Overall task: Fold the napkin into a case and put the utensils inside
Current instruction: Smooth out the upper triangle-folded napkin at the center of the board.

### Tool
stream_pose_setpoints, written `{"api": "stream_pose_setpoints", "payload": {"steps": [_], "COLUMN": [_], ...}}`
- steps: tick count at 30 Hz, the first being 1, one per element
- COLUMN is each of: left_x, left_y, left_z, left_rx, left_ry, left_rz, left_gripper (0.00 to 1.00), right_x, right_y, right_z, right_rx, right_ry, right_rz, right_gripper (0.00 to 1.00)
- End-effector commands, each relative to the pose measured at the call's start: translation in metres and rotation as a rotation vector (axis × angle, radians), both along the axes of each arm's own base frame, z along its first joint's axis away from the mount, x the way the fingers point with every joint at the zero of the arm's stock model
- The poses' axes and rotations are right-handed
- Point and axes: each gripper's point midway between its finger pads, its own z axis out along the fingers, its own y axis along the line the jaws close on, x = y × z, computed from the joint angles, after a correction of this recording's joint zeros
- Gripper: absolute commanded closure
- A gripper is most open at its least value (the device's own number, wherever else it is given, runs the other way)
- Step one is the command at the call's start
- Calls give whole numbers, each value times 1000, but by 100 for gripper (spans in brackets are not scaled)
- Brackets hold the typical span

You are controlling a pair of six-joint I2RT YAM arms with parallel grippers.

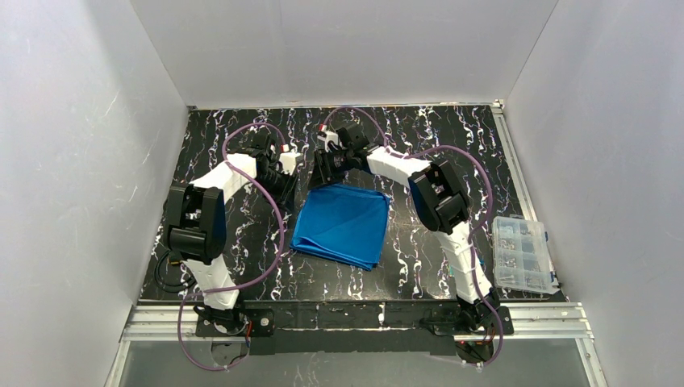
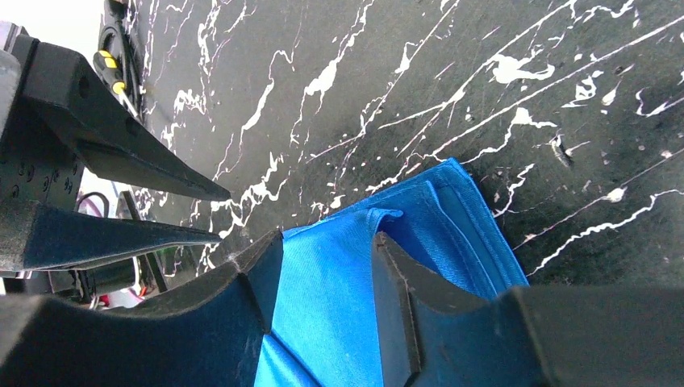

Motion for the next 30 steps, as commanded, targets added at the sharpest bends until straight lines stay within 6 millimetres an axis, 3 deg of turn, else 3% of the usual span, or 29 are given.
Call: {"api": "stream_pose_setpoints", "payload": {"steps": [1, 5, 8, 10, 14, 19, 22, 25, 28, 30], "left_x": [3, 3, 2, -1, -8, -37, -67, -89, -91, -84], "left_y": [0, -1, -3, -5, -14, -37, -41, -36, -26, -22], "left_z": [14, 15, 16, 17, 34, 64, 49, 30, 16, 13], "left_rx": [-20, -22, -36, -52, -113, -185, -132, -73, 2, 32], "left_ry": [-16, -18, -14, -5, -2, -54, -12, 36, 12, -28], "left_rz": [-4, -2, -4, -8, -44, -224, -355, -435, -462, -464], "left_gripper": [72, 72, 72, 71, 71, 70, 71, 71, 71, 71], "right_x": [-1, 7, 17, 25, 23, -2, -18, -30, -33, -33], "right_y": [5, 1, -7, -19, -55, -105, -131, -155, -184, -201], "right_z": [16, 23, 43, 62, 71, 61, 51, 35, 22, 25], "right_rx": [22, -4, -21, -50, -134, -116, -65, -120, -275, -340], "right_ry": [-26, -76, -176, -248, -273, -121, 3, 37, -11, -55], "right_rz": [35, -3, -68, -124, -211, -309, -347, -386, -445, -490], "right_gripper": [48, 48, 46, 44, 44, 47, 51, 51, 43, 38]}}
